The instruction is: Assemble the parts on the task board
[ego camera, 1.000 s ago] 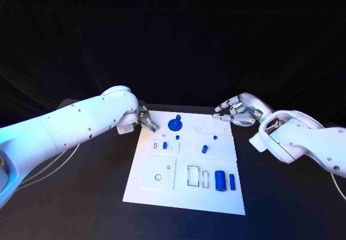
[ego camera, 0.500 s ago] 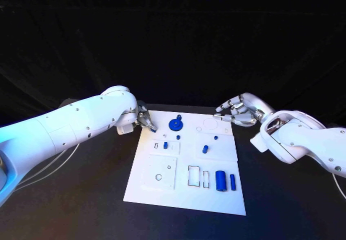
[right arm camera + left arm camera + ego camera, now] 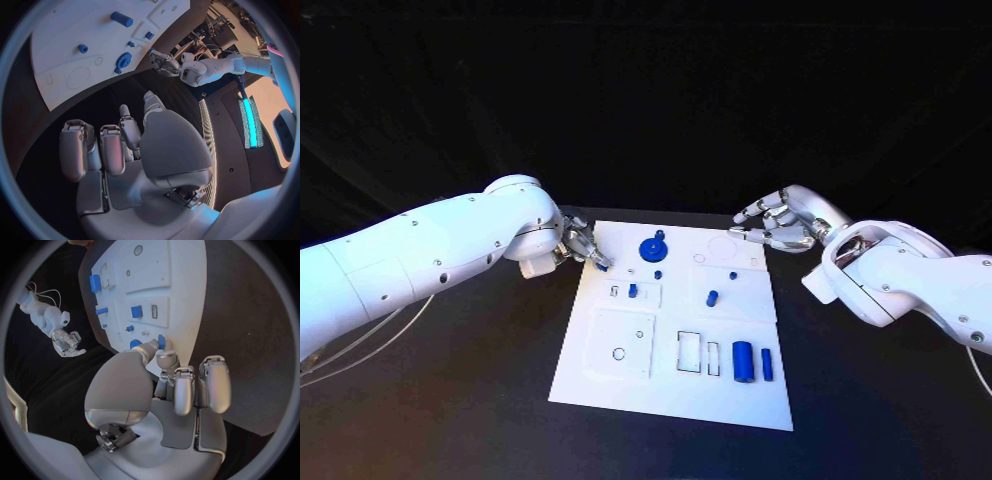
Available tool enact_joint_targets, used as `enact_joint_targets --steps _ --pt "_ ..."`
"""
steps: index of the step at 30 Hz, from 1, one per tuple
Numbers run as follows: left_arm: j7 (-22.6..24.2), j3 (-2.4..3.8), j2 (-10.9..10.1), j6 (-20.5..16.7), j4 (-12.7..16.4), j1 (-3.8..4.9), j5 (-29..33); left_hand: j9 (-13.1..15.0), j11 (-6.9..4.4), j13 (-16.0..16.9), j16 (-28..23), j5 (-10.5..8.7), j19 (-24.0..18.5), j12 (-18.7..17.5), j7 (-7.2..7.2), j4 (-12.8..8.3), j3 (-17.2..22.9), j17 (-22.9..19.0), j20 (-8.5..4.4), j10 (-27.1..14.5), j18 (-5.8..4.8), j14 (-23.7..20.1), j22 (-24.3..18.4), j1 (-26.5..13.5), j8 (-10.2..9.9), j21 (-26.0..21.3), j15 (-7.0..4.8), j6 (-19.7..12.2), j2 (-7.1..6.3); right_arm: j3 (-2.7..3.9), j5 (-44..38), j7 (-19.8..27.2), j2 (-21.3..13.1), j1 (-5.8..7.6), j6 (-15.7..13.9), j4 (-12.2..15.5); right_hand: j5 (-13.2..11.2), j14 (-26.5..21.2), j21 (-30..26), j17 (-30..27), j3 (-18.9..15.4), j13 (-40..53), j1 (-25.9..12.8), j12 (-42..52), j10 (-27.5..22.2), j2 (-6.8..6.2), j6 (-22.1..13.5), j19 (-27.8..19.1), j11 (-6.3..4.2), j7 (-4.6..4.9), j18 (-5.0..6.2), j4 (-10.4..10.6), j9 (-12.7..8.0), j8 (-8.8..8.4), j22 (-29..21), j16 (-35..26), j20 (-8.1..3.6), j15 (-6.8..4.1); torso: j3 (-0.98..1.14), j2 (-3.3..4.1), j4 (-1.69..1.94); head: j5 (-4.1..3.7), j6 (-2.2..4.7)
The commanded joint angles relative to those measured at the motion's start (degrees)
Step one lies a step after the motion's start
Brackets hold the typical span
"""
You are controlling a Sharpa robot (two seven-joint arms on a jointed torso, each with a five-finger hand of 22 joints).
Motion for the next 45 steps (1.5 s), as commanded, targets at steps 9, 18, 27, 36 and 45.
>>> enact_joint_targets --steps 9,18,27,36,45 --pt "0.2 0.01 -3.3 -7.0 7.7 -1.49 0.2 0.2 -0.30 0.7 0.2 0.02 0.3 0.9 -0.98 -2.1 2.7 15.1 -0.23 1.0 -0.64 6.0 1.8 -1.9 0.6 0.2 -0.73 1.6 -0.70 -0.04 -0.1 0.3 -0.1 -0.41 0.7 -0.1 0.1 3.5 -0.2 4.6 -0.3 0.0 -0.3 0.0 0.1 0.28 -0.4 -0.1 -0.07 0.06 0.99 -0.1 0.1 0.40 8.6 -0.2 -0.23 -0.54 -0.03 0.03 0.02 0.36 -0.22" --pt "0.6 0.02 -4.0 -9.0 9.8 -3.86 -3.0 0.2 -0.36 0.8 0.2 0.02 0.4 1.0 -1.06 -2.2 2.8 15.1 -0.29 1.1 -0.65 6.0 1.9 -2.1 0.7 0.3 -0.78 1.7 -0.89 -0.04 -0.1 0.4 -0.2 -0.49 0.7 0.0 0.1 3.5 -0.2 4.6 -0.3 0.0 -0.3 0.0 0.1 0.28 -0.4 -0.1 -0.07 0.06 0.99 -0.1 0.1 0.40 8.6 -0.2 -0.23 -0.54 -0.11 0.11 -0.11 0.41 -0.47" --pt "0.5 0.02 -3.9 -9.2 10.2 -5.42 -4.6 0.3 -0.44 0.8 0.2 0.02 0.4 1.1 -1.15 -2.2 2.9 15.1 -0.37 1.1 -0.66 6.0 1.9 -2.5 0.8 0.3 -0.86 1.9 -1.15 -0.04 -0.1 0.4 -0.4 -0.58 0.8 0.1 0.3 3.5 -0.3 4.6 -0.4 0.0 -0.3 -0.1 0.1 0.28 -0.4 -0.2 -0.08 0.06 1.01 -0.1 0.1 0.44 8.5 -0.3 -0.24 -0.55 -0.05 0.10 -0.12 0.31 -0.65" --pt "-0.1 0.03 -3.9 -8.7 10.4 -5.63 -5.5 0.3 -0.51 0.8 0.2 0.02 0.4 1.1 -1.24 -2.2 3.0 15.1 -0.43 1.2 -0.67 6.0 2.0 -2.8 0.9 0.3 -0.91 2.1 -1.28 -0.04 -0.1 0.5 -0.4 -0.61 0.7 0.1 0.3 3.5 -0.3 4.6 -0.4 0.0 -0.3 -0.1 0.1 0.28 -0.4 -0.2 -0.08 0.06 1.01 -0.1 0.1 0.44 8.5 -0.3 -0.24 -0.55 -0.03 0.10 -0.14 0.26 -0.76" --pt "-0.4 0.03 -4.0 -8.0 10.5 -5.65 -5.7 0.4 -0.61 0.9 0.2 0.02 0.4 1.2 -1.37 -2.2 3.1 15.1 -0.47 1.3 -0.68 6.0 2.0 -2.9 1.1 0.3 -0.98 2.3 -1.37 -0.04 -0.1 0.5 -0.5 -0.62 0.8 0.2 0.3 3.5 -0.3 4.6 -0.4 0.0 -0.3 -0.1 0.1 0.28 -0.4 -0.2 -0.08 0.06 1.01 -0.1 0.1 0.44 8.5 -0.3 -0.24 -0.55 -0.03 0.08 -0.12 0.16 -0.76"
